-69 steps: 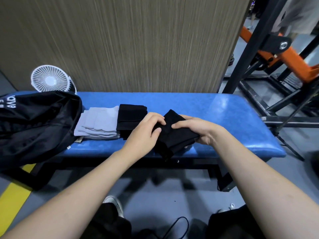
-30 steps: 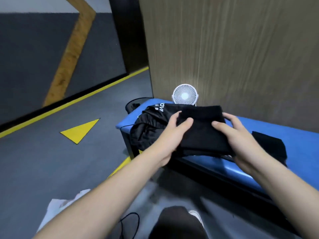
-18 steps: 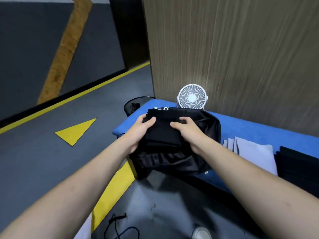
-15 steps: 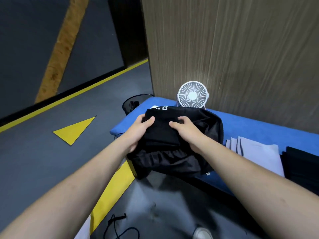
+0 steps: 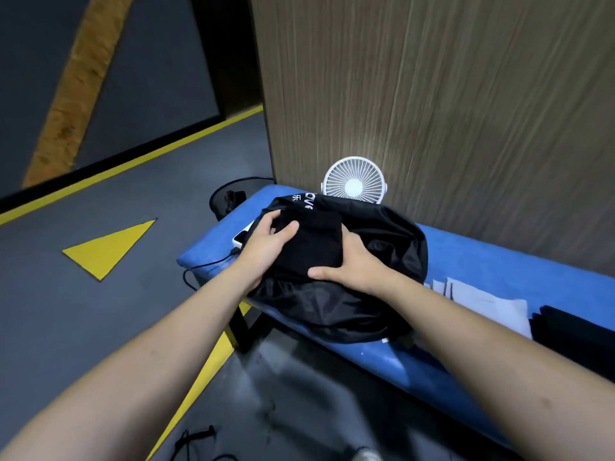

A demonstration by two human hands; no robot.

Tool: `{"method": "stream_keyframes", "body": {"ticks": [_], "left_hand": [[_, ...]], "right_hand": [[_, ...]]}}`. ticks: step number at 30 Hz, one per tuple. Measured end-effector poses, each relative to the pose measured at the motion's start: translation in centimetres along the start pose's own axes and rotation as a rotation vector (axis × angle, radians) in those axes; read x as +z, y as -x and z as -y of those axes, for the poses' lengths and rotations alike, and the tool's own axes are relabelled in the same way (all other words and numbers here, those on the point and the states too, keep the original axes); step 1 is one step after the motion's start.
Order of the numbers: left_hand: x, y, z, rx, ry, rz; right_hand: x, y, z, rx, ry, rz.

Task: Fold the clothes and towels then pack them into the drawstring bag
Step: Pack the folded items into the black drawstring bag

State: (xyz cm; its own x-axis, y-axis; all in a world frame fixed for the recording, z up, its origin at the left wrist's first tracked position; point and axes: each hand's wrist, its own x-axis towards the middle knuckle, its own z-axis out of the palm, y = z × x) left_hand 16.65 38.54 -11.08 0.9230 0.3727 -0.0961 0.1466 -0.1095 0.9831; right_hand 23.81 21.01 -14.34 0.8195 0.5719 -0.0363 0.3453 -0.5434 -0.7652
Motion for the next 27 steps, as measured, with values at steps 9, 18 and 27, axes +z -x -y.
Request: {"method": "stream_keyframes", "body": {"ticks": [9, 18, 27], "left_hand": [[-2.8, 0.7, -0.4, -0.043, -0.367, 0.008], [-2.7, 1.6, -1.1, -0.035, -0.650, 0.128], [-2.4, 2.4, -0.8, -0.134, -0.554, 0.198]], "right_hand": [[-2.1, 4.6, 1.6, 0.084, 0.398, 0.174], [-4.0, 3.6, 3.8, 0.127, 0.392, 0.392], [-2.1, -0.1, 3.0, 0.210, -0.074, -0.083]]}}
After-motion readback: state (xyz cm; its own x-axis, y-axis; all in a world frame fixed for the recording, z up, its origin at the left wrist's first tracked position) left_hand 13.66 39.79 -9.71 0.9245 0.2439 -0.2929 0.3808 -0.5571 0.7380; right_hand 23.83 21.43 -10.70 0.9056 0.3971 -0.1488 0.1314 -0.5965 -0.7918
